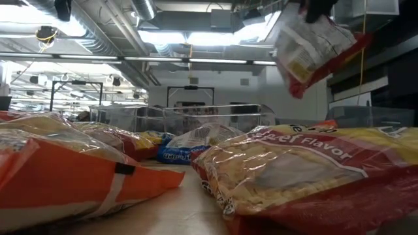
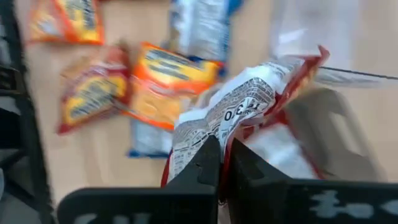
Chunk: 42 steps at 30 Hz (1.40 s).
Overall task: Sort Maruchan noodles
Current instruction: Put the red noodle pack into the black bin
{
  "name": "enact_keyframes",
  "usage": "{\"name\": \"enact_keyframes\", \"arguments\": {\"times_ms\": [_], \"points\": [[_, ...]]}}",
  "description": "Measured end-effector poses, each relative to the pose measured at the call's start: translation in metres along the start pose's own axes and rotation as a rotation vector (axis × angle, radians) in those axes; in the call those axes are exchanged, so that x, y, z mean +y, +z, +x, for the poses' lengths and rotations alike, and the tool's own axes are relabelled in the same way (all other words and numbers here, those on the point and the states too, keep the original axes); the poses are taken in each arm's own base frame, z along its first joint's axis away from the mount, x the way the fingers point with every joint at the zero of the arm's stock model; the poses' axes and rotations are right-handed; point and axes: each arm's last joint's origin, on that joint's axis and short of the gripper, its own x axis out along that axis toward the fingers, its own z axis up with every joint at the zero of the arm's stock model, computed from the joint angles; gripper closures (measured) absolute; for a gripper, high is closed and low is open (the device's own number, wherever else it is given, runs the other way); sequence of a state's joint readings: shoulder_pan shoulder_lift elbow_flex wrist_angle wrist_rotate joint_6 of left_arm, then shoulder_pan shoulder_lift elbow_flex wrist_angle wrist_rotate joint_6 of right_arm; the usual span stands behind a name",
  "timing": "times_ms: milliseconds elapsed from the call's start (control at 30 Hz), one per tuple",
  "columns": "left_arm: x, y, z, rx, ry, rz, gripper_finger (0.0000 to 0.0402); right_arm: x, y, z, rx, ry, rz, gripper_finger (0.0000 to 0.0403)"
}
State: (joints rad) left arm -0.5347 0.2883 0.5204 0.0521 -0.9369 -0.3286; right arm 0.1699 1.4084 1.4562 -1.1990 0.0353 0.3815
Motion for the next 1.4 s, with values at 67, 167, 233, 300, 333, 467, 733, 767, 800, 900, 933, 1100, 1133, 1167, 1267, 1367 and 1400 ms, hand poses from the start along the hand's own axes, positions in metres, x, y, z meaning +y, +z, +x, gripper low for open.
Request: {"name": "enact_keyframes", "arguments": {"times_ms": [67,167,233,300,333,467,733,767,800,900,933,1100,1133,1167,1267,1367,1400], "points": [[0.001,0.000,0.000,-0.008,0.023,0.000,0.0260,-0.017,-0.007,-0.012,0.032,-0.033,-0.015,0.0403],[0.001,0.000,0.000,-0.017,0.051,0.002,0.0260,-0.038,-0.015,-0.021,0.079,-0.017,-0.065,0.0403],[0.002,0.001,0.000,-0.023,0.069,0.001,0.0260,-0.049,-0.018,-0.022,0.087,0.036,-0.094,0.0403],[0.002,0.001,0.000,-0.029,0.087,0.002,0.0260,-0.057,-0.020,-0.019,0.094,0.102,-0.121,0.0403],[0.003,0.001,0.000,-0.032,0.097,0.003,0.0260,-0.061,-0.022,-0.015,0.107,0.126,-0.128,0.0403],[0.004,0.001,0.000,-0.044,0.133,0.001,0.0260,-0.072,-0.029,0.004,0.155,0.217,-0.161,0.0403],[0.006,0.002,-0.001,-0.076,0.224,-0.001,0.0260,-0.087,-0.040,0.045,0.126,0.319,-0.217,0.0403],[0.007,0.002,-0.001,-0.080,0.234,-0.002,0.0260,-0.089,-0.042,0.049,0.130,0.336,-0.210,0.0403],[0.007,0.002,-0.001,-0.083,0.243,-0.002,0.0260,-0.091,-0.045,0.054,0.137,0.353,-0.200,0.0403],[0.008,0.003,-0.001,-0.091,0.267,-0.002,0.0260,-0.096,-0.055,0.064,0.174,0.386,-0.180,0.0403],[0.008,0.003,-0.001,-0.094,0.275,-0.001,0.0260,-0.096,-0.057,0.067,0.183,0.394,-0.181,0.0403],[0.009,0.003,-0.002,-0.105,0.307,-0.001,0.0260,-0.100,-0.068,0.079,0.236,0.322,-0.197,0.0403],[0.009,0.003,-0.002,-0.108,0.316,-0.001,0.0260,-0.100,-0.070,0.081,0.244,0.308,-0.198,0.0403],[0.009,0.003,-0.002,-0.108,0.319,0.001,0.0260,-0.101,-0.071,0.082,0.251,0.292,-0.199,0.0403],[0.009,0.002,-0.002,-0.105,0.321,0.008,0.0260,-0.103,-0.074,0.086,0.271,0.235,-0.213,0.0403],[0.009,0.002,-0.002,-0.104,0.321,0.009,0.0260,-0.104,-0.074,0.087,0.265,0.198,-0.221,0.0393],[0.009,0.002,-0.002,-0.103,0.321,0.012,0.0260,-0.105,-0.074,0.088,0.260,0.189,-0.224,0.0385]]}}
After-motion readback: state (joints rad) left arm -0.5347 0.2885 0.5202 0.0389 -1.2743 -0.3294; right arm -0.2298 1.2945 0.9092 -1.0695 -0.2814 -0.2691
